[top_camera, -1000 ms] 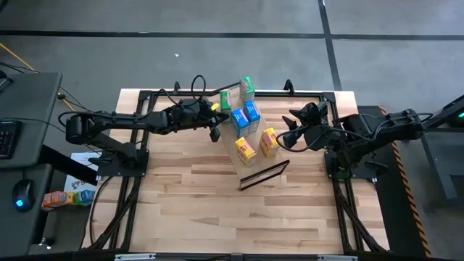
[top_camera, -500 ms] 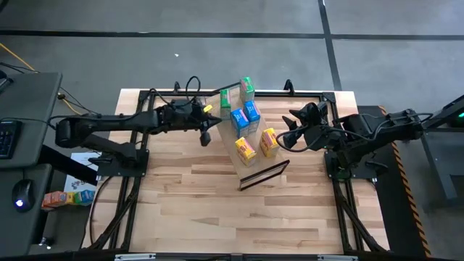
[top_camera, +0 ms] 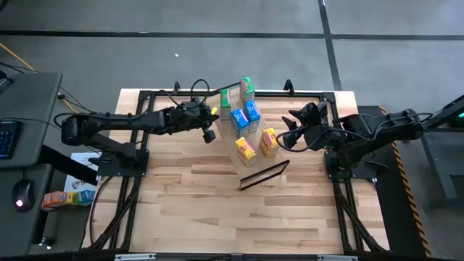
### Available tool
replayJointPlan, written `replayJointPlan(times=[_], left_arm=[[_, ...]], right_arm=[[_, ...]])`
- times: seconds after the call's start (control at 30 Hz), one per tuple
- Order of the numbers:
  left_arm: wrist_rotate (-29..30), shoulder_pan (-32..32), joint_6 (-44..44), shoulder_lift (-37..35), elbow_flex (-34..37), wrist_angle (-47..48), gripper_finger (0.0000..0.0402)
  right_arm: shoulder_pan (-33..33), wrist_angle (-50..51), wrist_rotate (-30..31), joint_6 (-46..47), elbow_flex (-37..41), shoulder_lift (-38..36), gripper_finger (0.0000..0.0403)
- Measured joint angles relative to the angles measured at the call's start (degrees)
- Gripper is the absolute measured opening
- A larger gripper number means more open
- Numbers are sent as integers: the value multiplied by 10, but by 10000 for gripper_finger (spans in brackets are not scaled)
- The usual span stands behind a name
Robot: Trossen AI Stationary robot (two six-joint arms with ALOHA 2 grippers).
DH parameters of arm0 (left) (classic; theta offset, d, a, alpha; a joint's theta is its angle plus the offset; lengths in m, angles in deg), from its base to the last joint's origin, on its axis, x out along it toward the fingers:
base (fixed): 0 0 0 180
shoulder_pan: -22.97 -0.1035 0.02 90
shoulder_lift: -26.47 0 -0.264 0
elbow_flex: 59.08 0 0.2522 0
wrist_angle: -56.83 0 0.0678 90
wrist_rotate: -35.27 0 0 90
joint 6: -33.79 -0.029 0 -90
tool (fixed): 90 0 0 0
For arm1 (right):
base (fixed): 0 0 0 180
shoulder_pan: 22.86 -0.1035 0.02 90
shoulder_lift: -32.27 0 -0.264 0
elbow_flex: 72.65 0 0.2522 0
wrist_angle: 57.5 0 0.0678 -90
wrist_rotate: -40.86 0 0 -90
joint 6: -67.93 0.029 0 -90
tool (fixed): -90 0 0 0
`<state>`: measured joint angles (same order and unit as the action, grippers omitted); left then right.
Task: Stack cereal on shelf
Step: Put the green cereal box on the shelf aligned with the other green cereal box
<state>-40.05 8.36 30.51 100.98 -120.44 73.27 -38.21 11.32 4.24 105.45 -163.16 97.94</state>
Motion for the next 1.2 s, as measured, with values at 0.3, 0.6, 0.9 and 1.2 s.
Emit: replayJointPlan(times=[0.3, 0.6, 0.9, 1.2], left_arm=[[-15, 3, -2, -7, 51, -126, 0], [-30, -17, -8, -13, 101, -215, 0], [-26, -23, -14, -13, 103, -239, 0], [-59, -33, -14, -4, 103, -271, 0]], right_arm=[[0, 0, -15, 2, 0, 0, 147], [0, 0, -14, 10, 0, 0, 147], [0, 0, -14, 10, 0, 0, 147], [0, 0, -13, 10, 0, 0, 147]])
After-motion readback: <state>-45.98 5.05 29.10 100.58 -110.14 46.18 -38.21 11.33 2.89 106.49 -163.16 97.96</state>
